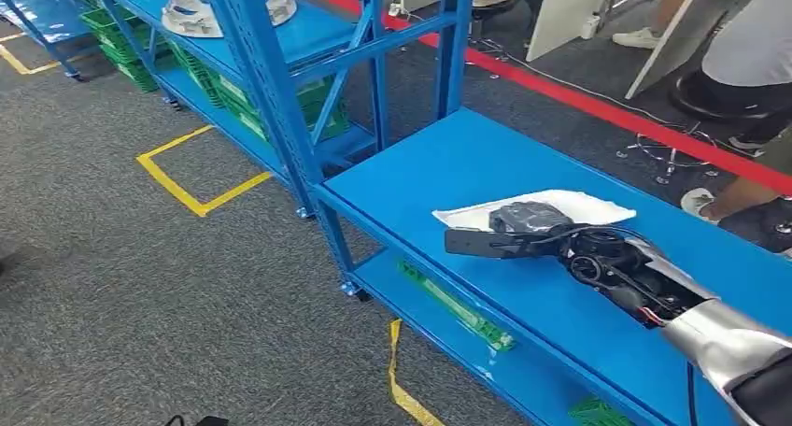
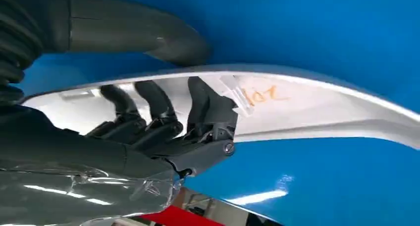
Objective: Take the parts from the cabinet and place them on the table.
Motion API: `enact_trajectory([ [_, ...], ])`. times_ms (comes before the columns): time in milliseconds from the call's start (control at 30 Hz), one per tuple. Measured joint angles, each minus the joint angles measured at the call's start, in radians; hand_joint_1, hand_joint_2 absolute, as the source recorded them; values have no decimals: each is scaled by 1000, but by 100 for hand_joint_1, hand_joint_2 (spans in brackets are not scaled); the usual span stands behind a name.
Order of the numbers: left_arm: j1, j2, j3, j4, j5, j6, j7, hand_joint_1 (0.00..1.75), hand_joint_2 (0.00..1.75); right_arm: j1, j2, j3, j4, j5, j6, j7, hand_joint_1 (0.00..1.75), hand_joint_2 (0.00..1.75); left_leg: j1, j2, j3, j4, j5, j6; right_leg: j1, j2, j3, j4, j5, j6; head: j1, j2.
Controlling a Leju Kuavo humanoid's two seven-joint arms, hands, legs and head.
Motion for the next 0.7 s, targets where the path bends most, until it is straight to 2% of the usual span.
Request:
enact_trajectory([
  [467,1,2,-7,0,16,-4,-22,0,175,2,0,6,-5,9,-5,-3,175,175,0,0,0,0,0,0,0,0,0,0,0,0,-1,0],
  [700,6,5,-9,0,32,-2,-63,0,175,9,0,6,-27,14,-29,-3,175,175,0,0,0,0,0,0,0,0,0,0,0,0,0,0],
])
